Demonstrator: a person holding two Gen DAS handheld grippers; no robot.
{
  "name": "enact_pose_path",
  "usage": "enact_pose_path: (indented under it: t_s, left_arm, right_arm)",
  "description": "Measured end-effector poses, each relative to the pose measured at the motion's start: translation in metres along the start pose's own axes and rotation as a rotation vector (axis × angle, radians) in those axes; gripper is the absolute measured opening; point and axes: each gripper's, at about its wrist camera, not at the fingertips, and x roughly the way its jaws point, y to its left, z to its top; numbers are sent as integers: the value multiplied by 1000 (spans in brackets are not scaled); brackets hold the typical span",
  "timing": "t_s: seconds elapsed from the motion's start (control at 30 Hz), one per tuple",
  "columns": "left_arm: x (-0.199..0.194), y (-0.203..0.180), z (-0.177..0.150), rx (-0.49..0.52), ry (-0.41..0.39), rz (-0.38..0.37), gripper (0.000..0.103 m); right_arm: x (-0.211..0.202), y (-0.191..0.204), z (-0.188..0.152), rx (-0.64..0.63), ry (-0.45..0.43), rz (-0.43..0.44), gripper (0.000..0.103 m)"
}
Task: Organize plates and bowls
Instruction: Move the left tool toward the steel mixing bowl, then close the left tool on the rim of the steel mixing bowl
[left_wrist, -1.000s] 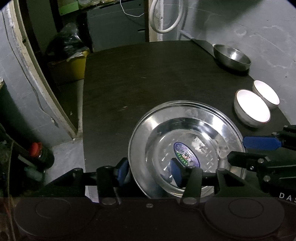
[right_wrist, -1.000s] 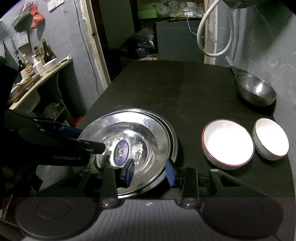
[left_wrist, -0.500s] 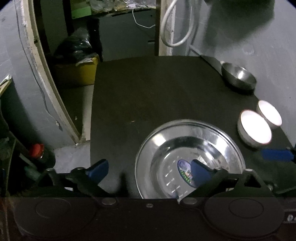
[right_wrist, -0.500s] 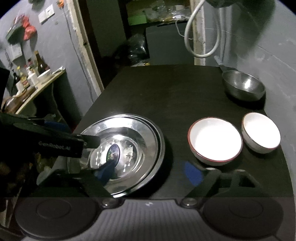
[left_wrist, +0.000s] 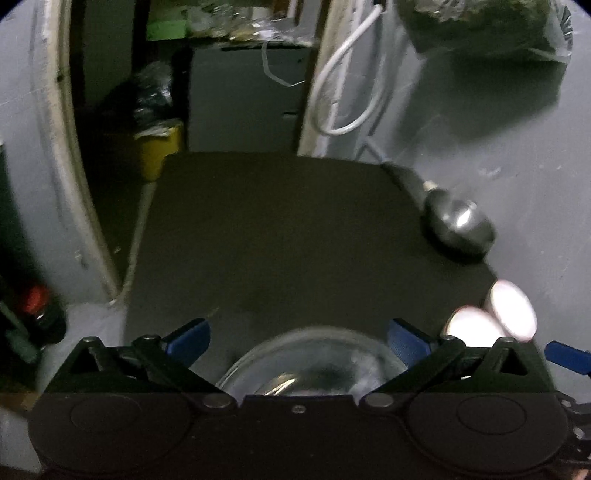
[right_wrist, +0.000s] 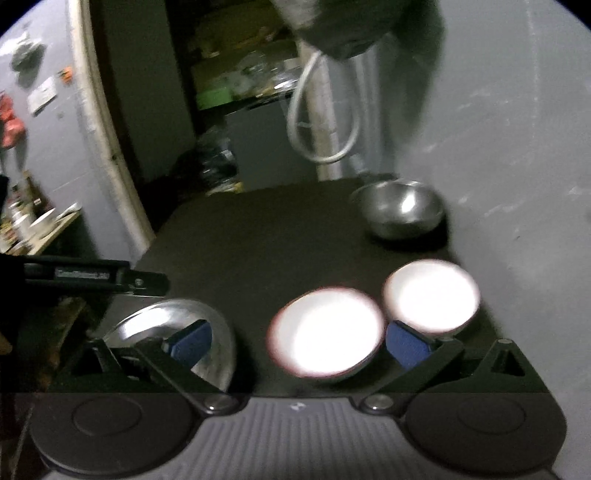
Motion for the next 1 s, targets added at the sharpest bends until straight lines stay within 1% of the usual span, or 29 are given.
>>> enact_pose_path:
  t_s: [0.17,0.23,0.33,0.43,0.47,0.53,0.63,0.7,0.73,0.8,0.83,0.9,1.0]
  left_arm:
    - [34,-32,45,7,-53,-93,102]
    - [49,-48,64,28,-77,-117,102]
    - [83,-77,94,85,-86,-165,102]
    - [123,-99,117,119,-47,-189,102]
    - [139,-106,124,116,-26,-187,102]
    - [165,-112,134,95,32,-189,102]
    - [196,-120,141,40,113,-201,99]
    - [207,-123,139,17,142,-207,89]
    - [211,-123,138,10,157,-207,87]
    - [219,-126,135,5,184,-212,74]
    - [222,-127,134,8,196,-218,69]
    - [227,-128,132,12,216,-225,49]
    - [228,-126,128,-2,231,-240,39]
  right_arm:
    - [26,-25,31,35,-32,-123,103]
    - [38,-35,44,78,-56,-130,103]
    - [61,-45,59,131,-52,-176,103]
    - [84,-56,68,204,-37,-199,102]
    - [92,-60,71,216,-30,-207,99]
    - [103,-67,74,240,-24,-232,94]
    - [116,-78,77,303,-19,-230,87]
    - [124,-85,78,330,-18,-225,80]
    - [125,-86,78,338,-19,-225,79]
    - [130,-90,79,356,-15,-227,72]
    - [133,-92,79,363,-9,-227,70]
    - [139,-95,79,373,3,-227,67]
    - [144,-97,79,369,7,-220,66]
